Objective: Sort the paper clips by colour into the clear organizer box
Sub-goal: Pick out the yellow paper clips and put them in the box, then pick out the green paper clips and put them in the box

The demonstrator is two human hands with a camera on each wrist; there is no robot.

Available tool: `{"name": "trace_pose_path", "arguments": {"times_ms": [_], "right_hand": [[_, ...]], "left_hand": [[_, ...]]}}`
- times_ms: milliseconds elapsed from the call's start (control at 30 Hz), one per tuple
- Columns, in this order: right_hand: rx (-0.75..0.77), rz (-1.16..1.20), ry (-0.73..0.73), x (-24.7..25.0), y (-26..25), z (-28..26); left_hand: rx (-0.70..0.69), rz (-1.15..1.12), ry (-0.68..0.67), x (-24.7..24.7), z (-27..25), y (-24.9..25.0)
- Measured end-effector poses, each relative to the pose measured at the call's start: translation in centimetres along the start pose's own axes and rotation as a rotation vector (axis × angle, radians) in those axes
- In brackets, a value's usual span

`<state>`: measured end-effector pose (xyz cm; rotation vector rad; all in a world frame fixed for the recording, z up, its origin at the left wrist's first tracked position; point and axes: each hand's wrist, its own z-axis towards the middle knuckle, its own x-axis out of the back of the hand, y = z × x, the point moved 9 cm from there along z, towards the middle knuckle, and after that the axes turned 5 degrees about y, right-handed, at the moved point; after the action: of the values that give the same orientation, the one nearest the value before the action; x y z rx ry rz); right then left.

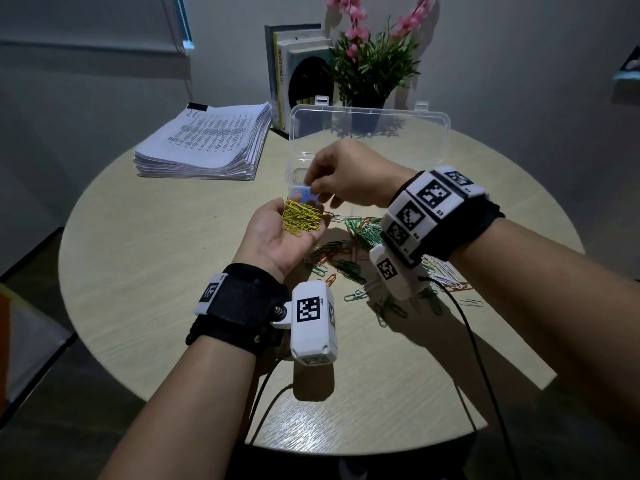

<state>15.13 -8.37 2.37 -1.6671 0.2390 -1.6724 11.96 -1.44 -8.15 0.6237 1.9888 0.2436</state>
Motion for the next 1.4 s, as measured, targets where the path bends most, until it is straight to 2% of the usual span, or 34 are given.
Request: {"name": "trace_pose_path", "arguments": {"times_ms": [67,133,267,333,500,600,733,800,900,967,1133,1233,1400], "right_hand": [[-0.028,-0.075,0.093,2.5,1.3,0.0],[-0.057,-0.258,0.17,4.8,3.1,0.0],[-0.193,-0.459,0.125,5.3,7.5,-0.5],[-0.22,-0.501,0.084,4.6,8.8,-0.9],[-0.213,-0.537,0.134,4.3,9.6,-1.0],[-0.203,-0.593,0.158,4.5,9.3,-1.1],[-0.204,-0.586,0.143,4.3,9.5,-1.0],[-0.206,-0.574,0.143,4.3,9.6,-0.8],[-0.197,-0.562,0.142,4.4,9.7,-0.8],[-0.195,-0.549,0.139,4.4,9.8,-0.8],[-0.185,-0.544,0.139,4.4,9.8,-0.8],[-0.182,-0.545,0.142,4.3,9.8,-0.8],[-0.178,-0.534,0.146,4.3,9.9,-0.7]], "left_hand": [[-0.012,0.006,0.016,-0.2,0.0,0.4],[-0.01,0.016,0.013,-0.6,-0.1,0.7],[-0.018,0.029,-0.018,-1.9,-0.3,1.2],[-0.032,0.076,-0.049,-2.8,-0.5,1.4],[-0.1,0.152,-0.087,-5.3,-0.5,2.5],[-0.136,0.155,-0.054,-6.4,0.7,3.6],[-0.115,0.24,0.017,-7.6,3.3,2.9],[-0.13,0.363,0.077,-7.8,4.5,2.6],[-0.168,0.684,0.151,-8.2,5.9,2.8],[-0.18,0.918,0.167,-8.4,6.2,3.3],[-0.242,1.303,0.158,-9.1,6.7,5.2],[-0.131,1.386,0.149,-8.6,7.7,5.1],[-0.029,1.264,0.102,-9.5,5.6,3.6]]}}
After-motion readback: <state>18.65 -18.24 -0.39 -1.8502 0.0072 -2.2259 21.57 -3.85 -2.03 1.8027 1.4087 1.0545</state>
